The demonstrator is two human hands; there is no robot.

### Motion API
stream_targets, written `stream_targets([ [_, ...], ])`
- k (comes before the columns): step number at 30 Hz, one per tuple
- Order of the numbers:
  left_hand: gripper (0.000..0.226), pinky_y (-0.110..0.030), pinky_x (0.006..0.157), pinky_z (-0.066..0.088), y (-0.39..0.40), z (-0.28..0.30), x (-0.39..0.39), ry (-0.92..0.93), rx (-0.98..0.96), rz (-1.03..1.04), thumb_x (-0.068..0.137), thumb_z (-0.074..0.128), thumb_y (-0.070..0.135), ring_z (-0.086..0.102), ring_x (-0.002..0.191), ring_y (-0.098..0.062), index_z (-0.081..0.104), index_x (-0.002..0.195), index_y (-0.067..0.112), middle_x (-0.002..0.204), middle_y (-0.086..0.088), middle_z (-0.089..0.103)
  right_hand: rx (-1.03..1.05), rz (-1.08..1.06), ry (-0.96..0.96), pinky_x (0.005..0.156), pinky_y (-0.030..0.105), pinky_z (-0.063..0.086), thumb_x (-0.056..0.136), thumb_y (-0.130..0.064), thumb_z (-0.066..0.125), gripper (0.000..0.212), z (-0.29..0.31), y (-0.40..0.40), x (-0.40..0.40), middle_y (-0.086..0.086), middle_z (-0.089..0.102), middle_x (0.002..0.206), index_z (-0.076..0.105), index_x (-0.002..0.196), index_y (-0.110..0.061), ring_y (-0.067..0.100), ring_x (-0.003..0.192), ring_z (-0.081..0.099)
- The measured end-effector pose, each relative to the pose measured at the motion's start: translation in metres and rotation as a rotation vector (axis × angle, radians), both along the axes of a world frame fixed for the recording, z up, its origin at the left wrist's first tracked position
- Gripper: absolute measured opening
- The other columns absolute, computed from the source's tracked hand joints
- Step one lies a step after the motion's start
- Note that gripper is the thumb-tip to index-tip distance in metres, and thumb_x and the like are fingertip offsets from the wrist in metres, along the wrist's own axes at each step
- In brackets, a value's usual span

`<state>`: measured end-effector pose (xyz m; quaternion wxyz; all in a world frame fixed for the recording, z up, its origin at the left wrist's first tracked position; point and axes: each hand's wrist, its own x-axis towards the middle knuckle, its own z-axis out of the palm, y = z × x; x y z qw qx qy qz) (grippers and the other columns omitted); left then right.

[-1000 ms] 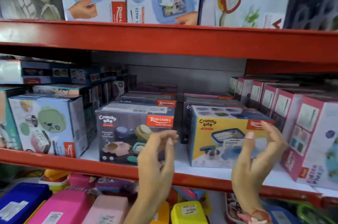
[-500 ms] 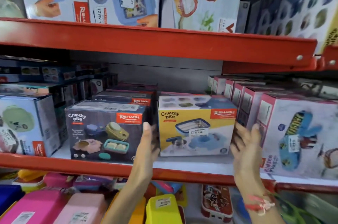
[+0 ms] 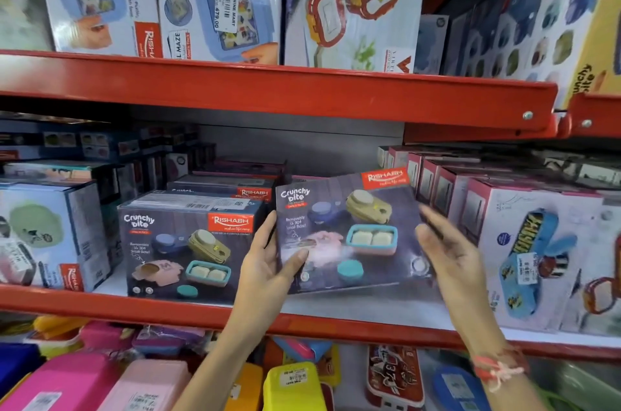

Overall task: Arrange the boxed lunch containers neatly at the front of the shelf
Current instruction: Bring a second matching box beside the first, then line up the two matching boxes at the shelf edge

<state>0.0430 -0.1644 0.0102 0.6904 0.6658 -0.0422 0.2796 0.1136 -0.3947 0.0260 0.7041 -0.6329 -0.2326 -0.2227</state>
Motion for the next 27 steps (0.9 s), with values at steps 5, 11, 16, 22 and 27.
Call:
stream_targets([
  [5, 0.092, -0.042, 0.115, 0.038, -0.006, -0.022, 0.015, -0.049, 0.11, 0.118, 0.083, 0.061, -0.014, 0.036, 0.142, 0.002, 0.028, 0.137, 0.052, 0.149, 0.023, 0.041, -0.046, -0.007, 0.085, 0.096, 0.039, 0.053, 0.079, 0.0, 0.073, 0.054, -0.038, 0.004, 0.016, -0.019, 0.073, 0.115, 0.061, 0.118, -0.035, -0.003, 0.112, 0.065],
  [11, 0.1, -0.037, 0.114, 0.039, -0.012, -0.039, 0.022, -0.026, 0.125, 0.155, 0.08, 0.062, -0.018, 0.033, 0.133, 0.02, 0.029, 0.134, 0.059, 0.141, 0.036, 0.039, -0.064, -0.121, 0.105, 0.102, 0.043, 0.05, 0.074, -0.002, 0.078, 0.06, -0.064, 0.008, 0.016, 0.006, 0.065, 0.132, 0.058, 0.122, -0.03, 0.014, 0.123, 0.061],
  [16, 0.1, -0.041, 0.113, 0.041, -0.002, -0.048, 0.025, -0.05, 0.178, 0.181, 0.082, 0.06, -0.016, 0.038, 0.141, -0.001, 0.032, 0.131, 0.066, 0.15, 0.013, 0.044, -0.096, -0.175, 0.097, 0.093, 0.016, 0.051, 0.068, 0.001, 0.082, 0.063, -0.067, 0.01, 0.017, 0.011, 0.066, 0.127, 0.057, 0.122, -0.019, 0.019, 0.118, 0.064],
  [22, 0.092, -0.026, 0.119, 0.028, 0.003, -0.052, 0.004, -0.141, 0.395, 0.211, 0.089, 0.059, -0.001, 0.023, 0.146, 0.005, 0.008, 0.147, 0.049, 0.161, 0.014, 0.023, -0.247, -0.574, -0.191, 0.103, 0.01, 0.04, 0.074, 0.0, 0.079, 0.056, -0.071, 0.03, -0.014, 0.002, 0.05, 0.126, 0.056, 0.125, -0.008, 0.014, 0.116, 0.051],
  [27, 0.058, -0.019, 0.104, 0.044, 0.039, -0.046, -0.026, -0.278, 0.365, 0.381, 0.091, 0.058, 0.001, 0.052, 0.13, -0.006, 0.042, 0.136, 0.034, 0.137, 0.008, 0.053, -0.135, -0.275, -0.21, 0.087, 0.017, 0.052, 0.088, -0.015, 0.067, 0.019, -0.054, 0.085, -0.046, -0.015, 0.066, 0.104, 0.065, 0.107, -0.013, 0.007, 0.098, 0.066],
])
